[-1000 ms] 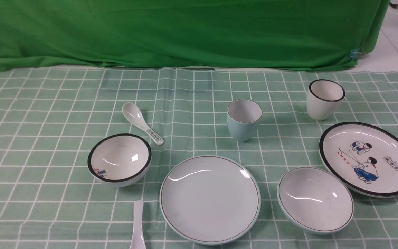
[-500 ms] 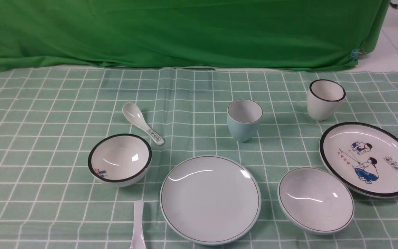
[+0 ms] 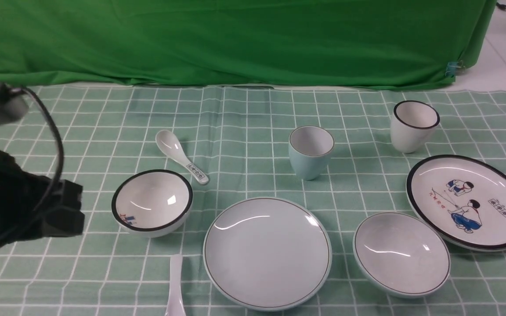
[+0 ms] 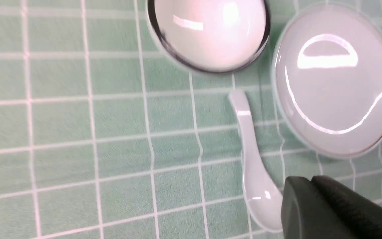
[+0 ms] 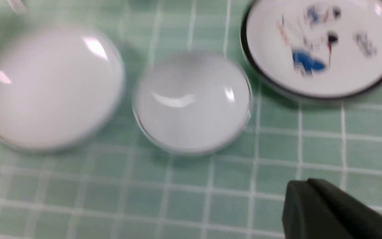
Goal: Place the bowls on the plates on the blue tablecloth, put the cups on the bowls, and place the spoons in the cups.
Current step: 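Reach the grippers toward the bowl and tableware on the table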
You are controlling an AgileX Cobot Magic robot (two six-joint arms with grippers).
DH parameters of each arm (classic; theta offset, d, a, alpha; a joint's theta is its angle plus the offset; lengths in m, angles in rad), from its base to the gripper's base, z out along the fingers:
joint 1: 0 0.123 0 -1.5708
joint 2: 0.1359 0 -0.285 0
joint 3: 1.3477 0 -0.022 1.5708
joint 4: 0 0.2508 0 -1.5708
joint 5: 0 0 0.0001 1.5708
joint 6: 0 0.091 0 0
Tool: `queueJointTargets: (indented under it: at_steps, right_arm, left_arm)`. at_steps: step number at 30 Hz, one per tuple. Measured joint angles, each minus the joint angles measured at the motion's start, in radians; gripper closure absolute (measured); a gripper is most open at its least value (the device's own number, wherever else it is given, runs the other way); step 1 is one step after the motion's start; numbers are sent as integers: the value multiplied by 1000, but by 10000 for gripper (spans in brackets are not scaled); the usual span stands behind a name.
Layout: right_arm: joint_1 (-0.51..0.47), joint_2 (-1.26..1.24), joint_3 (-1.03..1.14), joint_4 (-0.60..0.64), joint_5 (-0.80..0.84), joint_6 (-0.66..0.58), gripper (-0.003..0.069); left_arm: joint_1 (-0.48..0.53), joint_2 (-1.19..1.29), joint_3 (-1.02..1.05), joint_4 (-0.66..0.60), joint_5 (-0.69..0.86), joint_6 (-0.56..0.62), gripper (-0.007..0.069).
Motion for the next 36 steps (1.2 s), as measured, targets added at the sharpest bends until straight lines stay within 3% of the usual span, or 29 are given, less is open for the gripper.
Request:
queueJointTargets:
  at_steps: [5, 8, 13, 15, 20, 22, 28, 32, 36]
  right_arm:
    - [-43, 249, -81, -1, 29, -80, 640]
    - [-147, 396, -141, 96, 34, -210, 640]
    - [-230, 550, -188, 197, 0, -283, 604]
    - [-238, 600, -192, 202, -15, -284, 531]
    - [-241, 735, -193, 207, -64, -282, 227]
    - [-241, 785, -193, 208, -77, -277, 176]
    - [-241, 890, -193, 217, -148, -227, 145]
    - [-241, 913, -193, 217, -181, -218, 144]
    - [-241, 945, -193, 217, -199, -210, 202]
  left_arm:
    - [-178, 83, -1, 1, -42, 0, 624]
    - [-319, 129, -1, 53, -65, -49, 624]
    - [-469, 202, -24, 128, -80, -121, 624]
    - [-490, 229, -63, 134, -80, -124, 624]
    - [-495, 249, -160, 153, -86, -110, 624]
    - [-494, 248, -179, 181, -87, -110, 624]
    - [-494, 247, -182, 311, -12, -129, 622]
    - [-493, 247, -182, 330, 6, -142, 617]
    - [-493, 247, -182, 331, 4, -145, 616]
